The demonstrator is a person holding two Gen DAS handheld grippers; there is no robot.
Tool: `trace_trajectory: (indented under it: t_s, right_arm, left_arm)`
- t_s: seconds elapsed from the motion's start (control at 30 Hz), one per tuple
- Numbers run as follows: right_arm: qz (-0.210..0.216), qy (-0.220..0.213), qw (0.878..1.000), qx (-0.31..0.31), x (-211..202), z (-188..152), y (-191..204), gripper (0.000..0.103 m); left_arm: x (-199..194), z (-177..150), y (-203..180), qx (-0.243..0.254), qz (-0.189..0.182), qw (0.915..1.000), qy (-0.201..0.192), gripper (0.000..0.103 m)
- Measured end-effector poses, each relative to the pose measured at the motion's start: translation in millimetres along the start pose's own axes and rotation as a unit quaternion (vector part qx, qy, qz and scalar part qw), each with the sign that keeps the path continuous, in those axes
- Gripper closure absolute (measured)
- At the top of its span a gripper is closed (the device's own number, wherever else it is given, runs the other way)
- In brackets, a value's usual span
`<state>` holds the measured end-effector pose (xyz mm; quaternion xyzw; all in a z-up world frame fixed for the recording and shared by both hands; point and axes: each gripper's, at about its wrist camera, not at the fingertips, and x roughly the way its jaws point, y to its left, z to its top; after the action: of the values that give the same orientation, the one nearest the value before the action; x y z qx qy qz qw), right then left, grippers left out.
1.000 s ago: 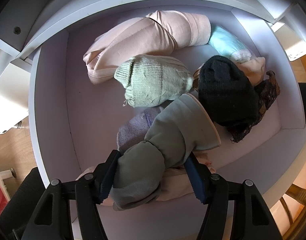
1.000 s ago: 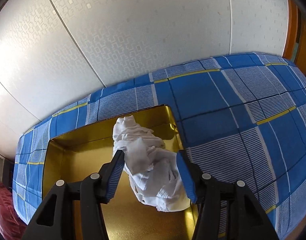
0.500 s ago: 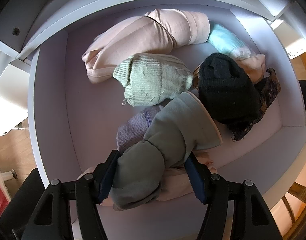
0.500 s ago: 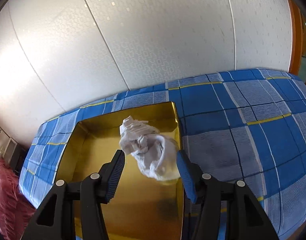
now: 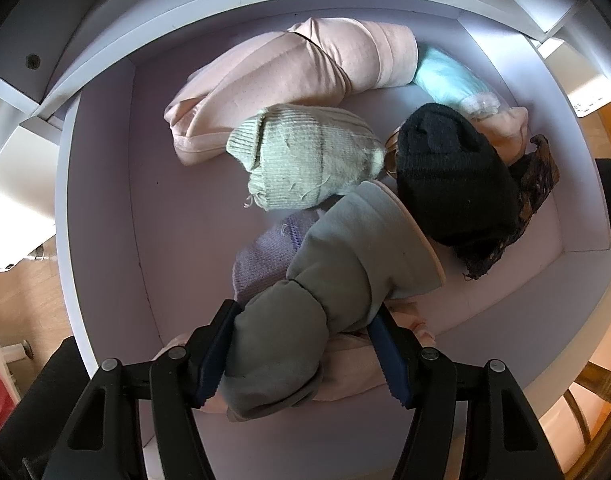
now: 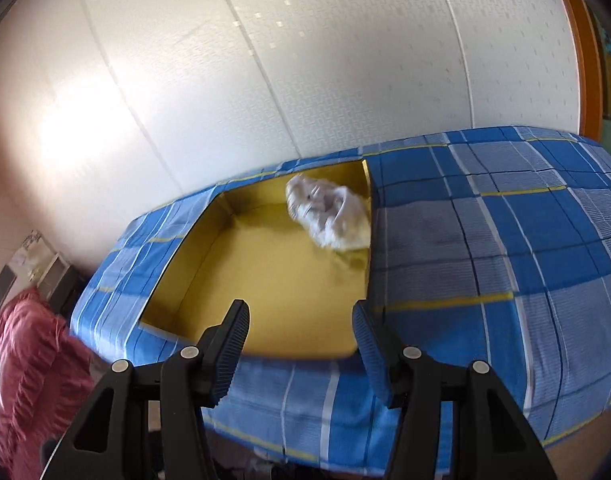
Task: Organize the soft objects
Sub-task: 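Move the right tool back into the compartment while the left tool grasps the grey garment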
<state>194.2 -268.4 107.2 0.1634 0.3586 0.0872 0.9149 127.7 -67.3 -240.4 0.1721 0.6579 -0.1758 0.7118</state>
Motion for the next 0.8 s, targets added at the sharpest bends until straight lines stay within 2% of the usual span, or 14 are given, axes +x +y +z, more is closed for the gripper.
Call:
trace_trajectory:
  t_s: [0.27,0.4,0.53,0.63,0.73,0.8]
  right_arm:
    - [0.039,0.030,0.996,-0.073,-18,-76,18,0.049]
    - [0.058,0.088,0.991,-0.083,2,-117,19,0.049]
    - [0.040,0.170,0.978,-0.114,35,-154,20,0.049]
    - [0.009,0.228,0.961,-0.154,59,-173,27,0.049]
    - [0.010,0.267,0.950,-0.164,73,-189,28,0.049]
    - [-0.008,0.291,0.942,-0.169,86,-198,26,0.049]
  left_arm:
    - [-2,-3,0,-0.005,-0.004,1.0000,-0.006,0.037]
    - [-3,-6,2,-0.003,-0.005,0.9999,-0.009,0.037]
    - [-5,-9,2,0.001,-0.003,0.9999,-0.013,0.038]
    - [-6,-11,1,0.004,-0.002,0.9999,-0.015,0.040]
    - [-8,-12,0,0.008,0.001,0.9998,-0.017,0.043]
    - [-9,-12,0,0.009,0.000,0.9997,-0.020,0.045]
